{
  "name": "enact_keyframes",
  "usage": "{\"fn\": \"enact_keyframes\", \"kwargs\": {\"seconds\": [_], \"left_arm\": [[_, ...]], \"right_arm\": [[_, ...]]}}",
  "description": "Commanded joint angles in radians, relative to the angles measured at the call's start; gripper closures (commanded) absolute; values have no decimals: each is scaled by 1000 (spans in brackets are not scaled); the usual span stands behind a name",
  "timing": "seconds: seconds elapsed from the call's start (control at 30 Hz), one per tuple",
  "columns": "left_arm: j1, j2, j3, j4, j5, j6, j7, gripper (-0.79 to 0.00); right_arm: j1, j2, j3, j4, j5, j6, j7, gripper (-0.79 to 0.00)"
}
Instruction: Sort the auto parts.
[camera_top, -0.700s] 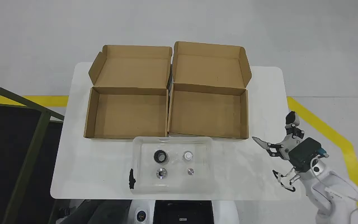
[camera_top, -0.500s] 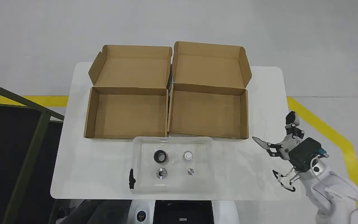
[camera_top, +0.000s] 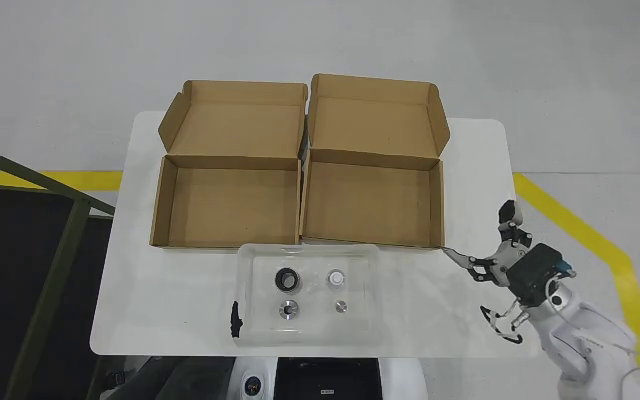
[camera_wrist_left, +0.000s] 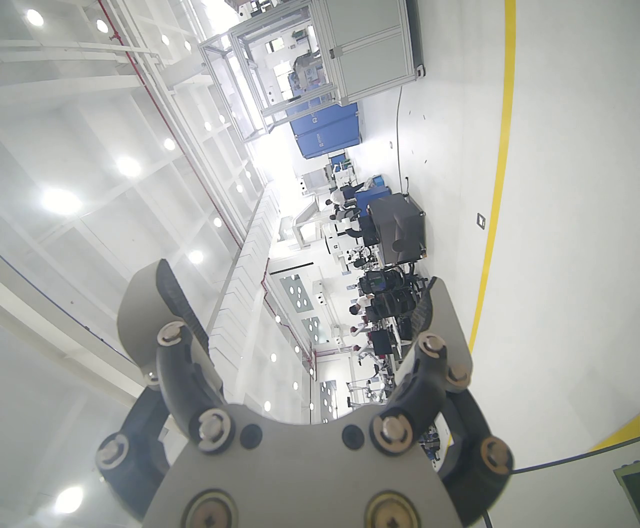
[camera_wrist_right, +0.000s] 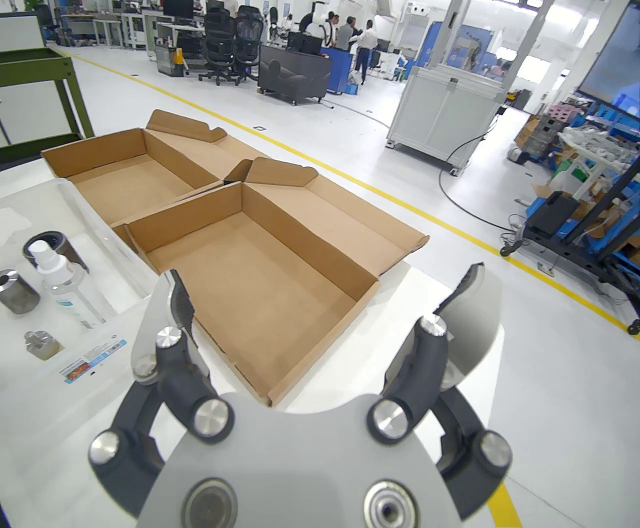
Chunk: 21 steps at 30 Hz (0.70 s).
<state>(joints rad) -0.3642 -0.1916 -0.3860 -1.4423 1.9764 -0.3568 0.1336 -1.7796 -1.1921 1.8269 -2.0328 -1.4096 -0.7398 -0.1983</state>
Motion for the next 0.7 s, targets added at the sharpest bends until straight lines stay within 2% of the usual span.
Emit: {"fn": "enact_keyframes", "kwargs": {"seconds": [0.0, 0.27, 0.67], "left_arm": [[0, 0, 0, 0, 0, 0, 0, -785], [0, 0, 0, 0, 0, 0, 0, -785], [0, 0, 0, 0, 0, 0, 0, -785]], "right_arm": [[13, 3, -23, -12, -14, -32, 46, -785], [89, 13, -191, -67, -74, -145, 204, -785], [238, 11, -465, -57, -67, -196, 409, -785]]}}
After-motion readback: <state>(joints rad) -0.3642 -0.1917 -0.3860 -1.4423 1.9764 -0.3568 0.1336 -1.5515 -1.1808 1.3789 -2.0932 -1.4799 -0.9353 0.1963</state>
